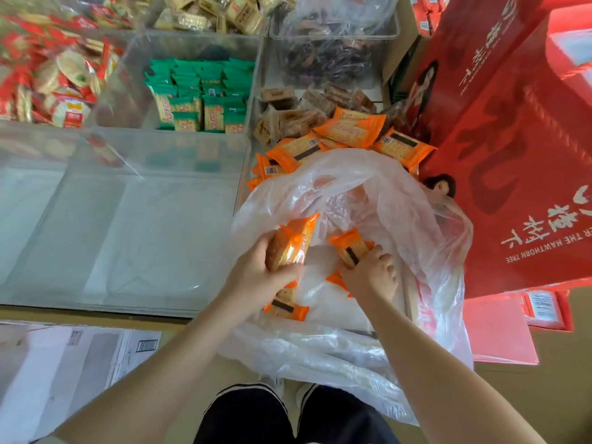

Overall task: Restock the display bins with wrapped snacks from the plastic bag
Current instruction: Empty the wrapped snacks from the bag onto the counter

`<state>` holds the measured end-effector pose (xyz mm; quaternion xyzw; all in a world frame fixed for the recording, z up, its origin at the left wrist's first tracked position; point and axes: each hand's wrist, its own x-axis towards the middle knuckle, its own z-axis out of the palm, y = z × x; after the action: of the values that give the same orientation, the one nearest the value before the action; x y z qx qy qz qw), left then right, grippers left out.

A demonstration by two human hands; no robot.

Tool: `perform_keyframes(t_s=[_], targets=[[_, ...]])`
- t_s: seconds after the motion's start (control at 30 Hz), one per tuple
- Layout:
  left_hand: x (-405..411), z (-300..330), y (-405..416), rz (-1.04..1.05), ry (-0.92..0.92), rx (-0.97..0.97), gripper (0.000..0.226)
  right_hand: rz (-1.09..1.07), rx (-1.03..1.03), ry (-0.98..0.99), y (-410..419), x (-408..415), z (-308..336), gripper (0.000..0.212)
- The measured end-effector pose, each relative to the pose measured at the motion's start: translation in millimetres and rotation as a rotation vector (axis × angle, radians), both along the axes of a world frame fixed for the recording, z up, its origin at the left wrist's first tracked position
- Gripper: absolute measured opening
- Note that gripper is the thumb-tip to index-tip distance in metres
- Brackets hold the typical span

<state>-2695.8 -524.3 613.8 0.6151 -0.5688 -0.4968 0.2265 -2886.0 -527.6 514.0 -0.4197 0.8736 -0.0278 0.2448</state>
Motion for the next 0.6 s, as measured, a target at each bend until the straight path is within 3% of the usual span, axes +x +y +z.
perform_keyframes(t_s=[0.07, 0.17, 0.33, 0.4, 0.5, 0.6], targets=[[2, 11, -11, 0.086, 0.150, 0.052, 0.038, -0.077, 0.005, 0.012, -10, 7, -1, 0.086], [2, 24, -24, 0.124, 0.332, 0.106, 0.035, -0.073, 0.042, 0.088, -20, 16, -5, 0.092], [9, 50, -44, 0.003, 0.507, 0.133, 0.040, -0.012, 0.087, 0.089, -20, 19, -3, 0.075], [12, 59, -57, -0.028, 0.515, 0.063, 0.033, 0.078, 0.100, 0.032, -6, 16, 2, 0.066], [16, 67, -88, -0.028, 0.478, -0.025, 0.028, 0.144, 0.068, -0.243, 19, 16, 24, 0.060], [12, 68, -128, -0.066, 0.277, -0.116, 0.040, 0.252, -0.066, -0.397, 13, 9, 77, 0.058]])
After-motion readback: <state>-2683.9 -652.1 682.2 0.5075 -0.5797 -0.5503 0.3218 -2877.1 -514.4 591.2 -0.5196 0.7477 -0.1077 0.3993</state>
